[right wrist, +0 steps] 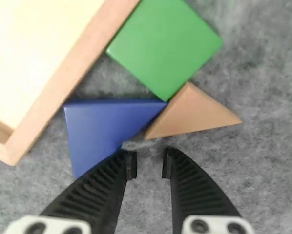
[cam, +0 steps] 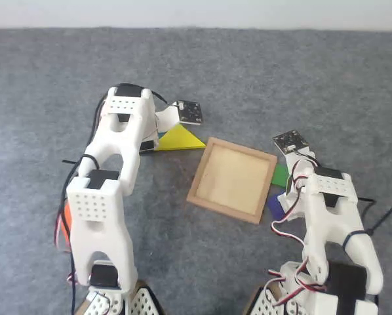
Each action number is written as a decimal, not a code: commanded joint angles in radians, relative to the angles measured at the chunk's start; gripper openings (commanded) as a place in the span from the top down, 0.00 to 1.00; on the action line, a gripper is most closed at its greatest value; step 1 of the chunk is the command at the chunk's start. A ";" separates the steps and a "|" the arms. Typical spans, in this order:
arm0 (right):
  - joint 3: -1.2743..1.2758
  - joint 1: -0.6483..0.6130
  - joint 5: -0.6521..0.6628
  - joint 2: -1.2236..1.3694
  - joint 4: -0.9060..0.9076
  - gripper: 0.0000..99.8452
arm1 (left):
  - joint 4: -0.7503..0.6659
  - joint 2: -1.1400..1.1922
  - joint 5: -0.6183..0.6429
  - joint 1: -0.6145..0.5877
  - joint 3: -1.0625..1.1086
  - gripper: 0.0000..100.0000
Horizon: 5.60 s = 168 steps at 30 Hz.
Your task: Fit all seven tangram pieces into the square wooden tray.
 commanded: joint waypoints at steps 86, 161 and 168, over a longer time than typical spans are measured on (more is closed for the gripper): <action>-2.167 -0.731 -0.316 1.371 0.799 0.99 | -0.514 -0.763 0.994 -0.750 0.964 0.99; -0.089 -0.234 -0.226 -0.317 0.133 0.99 | -0.153 -0.287 1.610 0.029 0.209 0.67; -0.086 -0.255 -0.226 -0.317 0.133 0.99 | -0.132 -0.238 1.582 -0.023 0.197 0.62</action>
